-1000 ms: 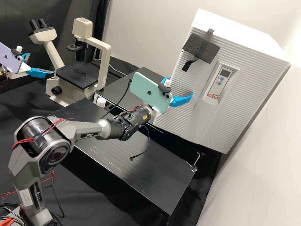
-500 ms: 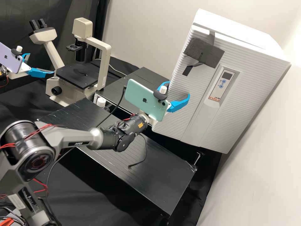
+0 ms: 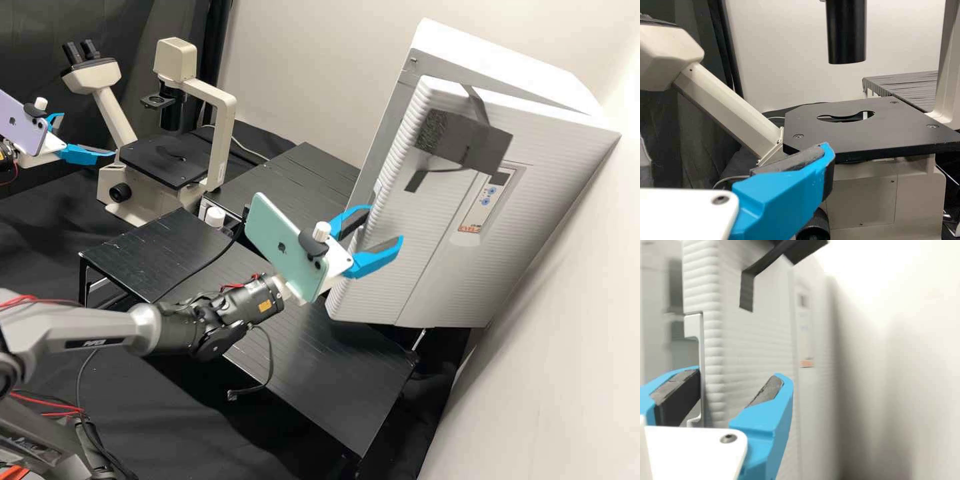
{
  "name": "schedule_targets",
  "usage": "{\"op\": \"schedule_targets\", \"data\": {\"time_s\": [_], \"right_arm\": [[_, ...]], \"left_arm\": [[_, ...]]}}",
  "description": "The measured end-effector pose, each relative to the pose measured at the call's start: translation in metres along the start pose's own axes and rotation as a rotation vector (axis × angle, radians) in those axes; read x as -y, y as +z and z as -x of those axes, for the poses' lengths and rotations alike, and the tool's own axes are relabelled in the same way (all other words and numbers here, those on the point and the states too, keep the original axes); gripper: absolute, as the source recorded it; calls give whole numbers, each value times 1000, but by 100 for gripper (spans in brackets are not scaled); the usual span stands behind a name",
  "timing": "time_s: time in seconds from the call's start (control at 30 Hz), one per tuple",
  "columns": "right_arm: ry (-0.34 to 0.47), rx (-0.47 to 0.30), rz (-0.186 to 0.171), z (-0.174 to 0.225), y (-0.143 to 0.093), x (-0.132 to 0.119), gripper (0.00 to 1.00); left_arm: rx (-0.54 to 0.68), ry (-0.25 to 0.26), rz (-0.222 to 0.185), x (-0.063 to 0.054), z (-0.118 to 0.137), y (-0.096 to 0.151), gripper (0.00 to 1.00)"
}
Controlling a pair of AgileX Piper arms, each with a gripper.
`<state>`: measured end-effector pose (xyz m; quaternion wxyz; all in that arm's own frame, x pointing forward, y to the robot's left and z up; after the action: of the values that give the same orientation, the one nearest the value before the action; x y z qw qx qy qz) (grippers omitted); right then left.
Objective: Open the incubator door.
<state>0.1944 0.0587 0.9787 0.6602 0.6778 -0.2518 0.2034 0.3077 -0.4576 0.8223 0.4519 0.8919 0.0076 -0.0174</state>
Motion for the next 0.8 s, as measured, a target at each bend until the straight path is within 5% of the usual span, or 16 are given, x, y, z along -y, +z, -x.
{"op": "schedule_targets", "data": {"time_s": [0.17, 0.37, 0.5, 0.8], "right_arm": [[161, 4, -15, 27, -3, -17, 100], [203, -37, -17, 40, -8, -23, 100], [166, -66, -20, 43, -8, -18, 100], [-52, -369, -173, 55, -25, 17, 100]], "left_arm": [[0, 0, 0, 0, 0, 0, 100], [0, 0, 0, 0, 0, 0, 100], [0, 0, 0, 0, 0, 0, 100], [0, 0, 0, 0, 0, 0, 100]]}}
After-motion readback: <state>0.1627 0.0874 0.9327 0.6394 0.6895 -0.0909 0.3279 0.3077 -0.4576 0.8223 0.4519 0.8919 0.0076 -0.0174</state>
